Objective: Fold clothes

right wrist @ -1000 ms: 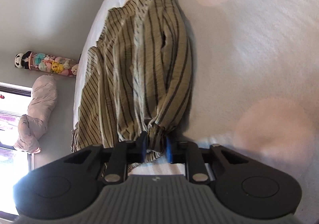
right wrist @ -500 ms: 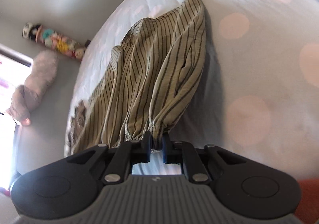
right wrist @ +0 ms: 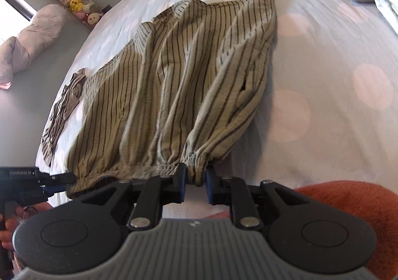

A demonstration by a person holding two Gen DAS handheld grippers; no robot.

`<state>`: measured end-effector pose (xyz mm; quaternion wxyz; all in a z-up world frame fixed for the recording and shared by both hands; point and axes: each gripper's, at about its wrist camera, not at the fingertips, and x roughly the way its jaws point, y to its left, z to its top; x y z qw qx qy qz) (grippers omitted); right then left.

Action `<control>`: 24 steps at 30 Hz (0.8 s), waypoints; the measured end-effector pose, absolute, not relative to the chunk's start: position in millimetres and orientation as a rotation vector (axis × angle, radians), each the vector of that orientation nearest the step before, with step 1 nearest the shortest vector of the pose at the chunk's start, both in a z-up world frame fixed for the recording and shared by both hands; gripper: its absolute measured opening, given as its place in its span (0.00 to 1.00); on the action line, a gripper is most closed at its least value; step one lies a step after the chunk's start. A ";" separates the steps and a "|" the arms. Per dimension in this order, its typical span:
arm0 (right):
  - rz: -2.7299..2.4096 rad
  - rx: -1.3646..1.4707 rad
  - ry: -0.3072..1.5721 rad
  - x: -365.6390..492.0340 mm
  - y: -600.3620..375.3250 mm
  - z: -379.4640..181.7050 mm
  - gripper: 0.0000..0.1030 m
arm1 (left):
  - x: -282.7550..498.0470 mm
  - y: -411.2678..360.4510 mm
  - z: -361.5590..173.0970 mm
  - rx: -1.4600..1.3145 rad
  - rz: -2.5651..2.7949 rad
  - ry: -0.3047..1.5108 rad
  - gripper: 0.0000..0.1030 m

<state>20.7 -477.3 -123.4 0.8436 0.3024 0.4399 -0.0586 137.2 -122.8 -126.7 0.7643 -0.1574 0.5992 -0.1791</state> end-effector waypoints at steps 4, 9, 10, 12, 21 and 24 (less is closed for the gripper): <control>-0.156 0.537 0.896 22.0 -480.1 -108.8 0.32 | 149.5 -109.7 -114.9 -0.395 -0.368 1.271 0.32; -0.224 0.499 0.832 27.9 -500.7 -99.1 0.32 | 185.2 -99.9 -102.8 -0.417 -0.344 1.193 0.35; -0.235 0.502 0.823 31.3 -505.9 -100.0 0.33 | 194.9 -100.0 -100.9 -0.412 -0.340 1.169 0.35; -0.260 0.504 0.804 40.7 -515.8 -102.3 0.32 | 214.3 -100.2 -97.1 -0.400 -0.332 1.120 0.35; -0.445 0.559 0.691 104.1 -581.8 -126.2 0.32 | 306.4 -111.7 -110.9 -0.203 -0.209 0.899 0.35; -0.477 0.585 0.692 127.1 -610.0 -138.5 0.33 | 327.7 -107.4 -130.5 -0.229 -0.167 0.884 0.35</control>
